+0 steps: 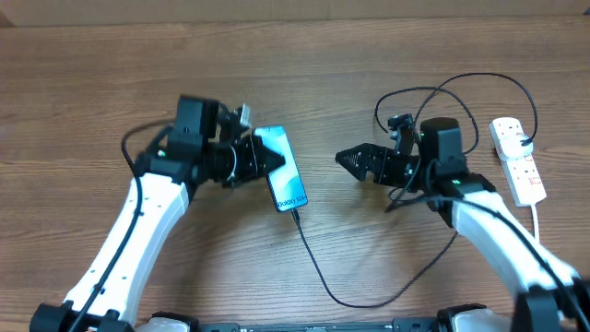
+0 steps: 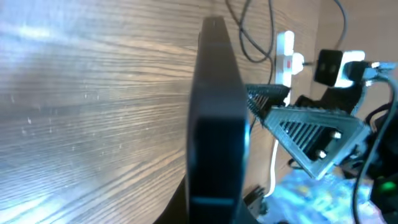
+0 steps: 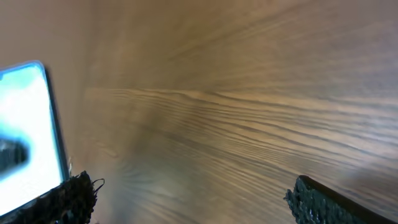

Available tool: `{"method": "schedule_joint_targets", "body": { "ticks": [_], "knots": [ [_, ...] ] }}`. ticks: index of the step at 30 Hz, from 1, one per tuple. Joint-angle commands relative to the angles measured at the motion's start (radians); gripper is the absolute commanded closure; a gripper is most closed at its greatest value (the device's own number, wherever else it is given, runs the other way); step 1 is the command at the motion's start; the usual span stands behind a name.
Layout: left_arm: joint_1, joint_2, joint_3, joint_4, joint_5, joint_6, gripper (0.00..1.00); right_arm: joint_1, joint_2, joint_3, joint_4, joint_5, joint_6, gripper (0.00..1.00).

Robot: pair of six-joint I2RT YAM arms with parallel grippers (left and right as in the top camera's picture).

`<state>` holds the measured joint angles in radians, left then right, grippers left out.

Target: Plug charger to phone and switch on socket

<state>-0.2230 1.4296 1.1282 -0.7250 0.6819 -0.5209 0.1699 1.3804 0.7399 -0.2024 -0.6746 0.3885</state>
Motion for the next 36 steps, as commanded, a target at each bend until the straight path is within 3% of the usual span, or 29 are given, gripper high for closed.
{"method": "schedule_joint_targets", "body": {
  "ticks": [1, 5, 13, 18, 24, 36],
  "knots": [
    [-0.003, -0.010, 0.089, -0.077, -0.009, 0.180, 0.96, -0.002, -0.131, 0.014, -0.040, -0.006, -0.058, 0.00],
    [-0.003, -0.010, 0.112, -0.158, -0.010, 0.185, 0.96, -0.002, -0.293, 0.014, -0.130, 0.014, -0.094, 0.00],
    [-0.003, 0.001, 0.112, -0.100, -0.106, 0.306, 0.96, -0.002, -0.615, 0.014, -0.309, 0.185, -0.109, 0.00],
    [-0.005, 0.095, 0.112, -0.085, -0.038, 0.395, 0.96, -0.002, -0.766, 0.014, -0.377, 0.262, -0.109, 0.00],
    [-0.007, 0.290, 0.112, -0.080, 0.050, 0.455, 0.96, -0.002, -0.800, 0.014, -0.465, 0.286, -0.109, 0.00],
    [-0.007, 0.560, 0.111, -0.083, 0.032, 0.476, 0.96, -0.002, -0.799, 0.014, -0.593, 0.320, -0.109, 0.00]
  ]
}}
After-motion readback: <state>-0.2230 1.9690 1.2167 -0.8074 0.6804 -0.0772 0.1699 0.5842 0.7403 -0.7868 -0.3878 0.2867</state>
